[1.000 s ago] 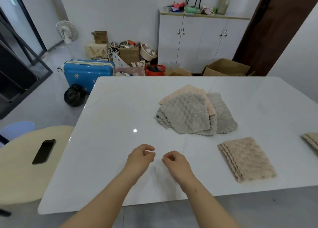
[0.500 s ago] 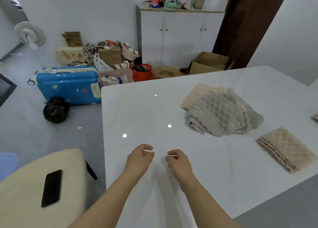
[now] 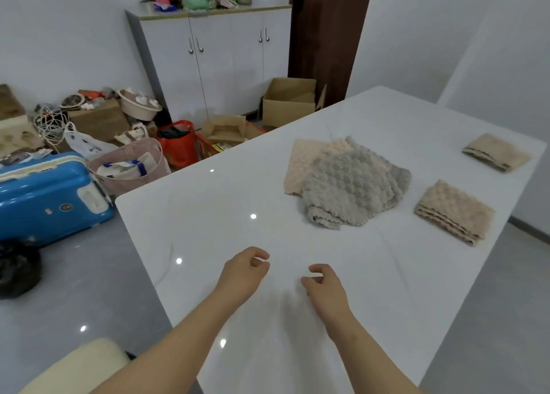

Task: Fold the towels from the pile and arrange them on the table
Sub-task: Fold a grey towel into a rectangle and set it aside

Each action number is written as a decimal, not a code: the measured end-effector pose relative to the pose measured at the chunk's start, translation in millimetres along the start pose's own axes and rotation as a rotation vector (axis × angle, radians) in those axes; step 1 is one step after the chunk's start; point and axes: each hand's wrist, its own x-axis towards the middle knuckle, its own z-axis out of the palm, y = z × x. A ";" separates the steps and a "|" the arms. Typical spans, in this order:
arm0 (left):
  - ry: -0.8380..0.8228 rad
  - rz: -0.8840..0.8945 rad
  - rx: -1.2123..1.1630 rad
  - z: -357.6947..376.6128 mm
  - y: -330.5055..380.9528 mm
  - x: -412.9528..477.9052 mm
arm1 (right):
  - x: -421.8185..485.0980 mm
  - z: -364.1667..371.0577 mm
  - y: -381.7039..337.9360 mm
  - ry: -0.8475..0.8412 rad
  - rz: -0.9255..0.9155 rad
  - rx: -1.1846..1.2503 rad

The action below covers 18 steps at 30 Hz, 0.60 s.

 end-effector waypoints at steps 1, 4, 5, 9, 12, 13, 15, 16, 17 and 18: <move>-0.020 0.014 0.029 0.3 4.0 6.3 | 4.0 -1.0 -2.6 0.020 0.012 0.012; -0.069 0.083 0.068 2.4 15.4 32.3 | 20.7 -4.7 -9.6 0.091 0.008 0.058; -0.081 0.110 0.078 3.1 18.3 44.8 | 28.0 -5.4 -12.8 0.124 0.007 0.077; -0.157 0.253 0.166 7.3 32.1 106.4 | 63.2 -7.5 -24.4 0.286 0.007 0.126; -0.210 0.428 0.273 18.0 46.9 159.9 | 95.4 -5.0 -31.2 0.488 -0.011 0.152; -0.225 0.502 0.321 22.2 52.0 176.4 | 105.8 -0.9 -33.9 0.560 -0.011 0.166; -0.262 0.647 0.346 30.5 60.2 200.7 | 123.0 10.3 -40.0 0.649 -0.030 0.167; -0.293 0.704 0.347 34.4 62.4 208.3 | 129.3 17.1 -41.8 0.668 -0.024 0.168; -0.323 0.754 0.353 38.5 63.1 213.7 | 134.3 23.6 -42.0 0.685 -0.015 0.176; -0.351 0.793 0.360 42.7 61.9 218.4 | 138.7 30.9 -40.3 0.711 -0.006 0.187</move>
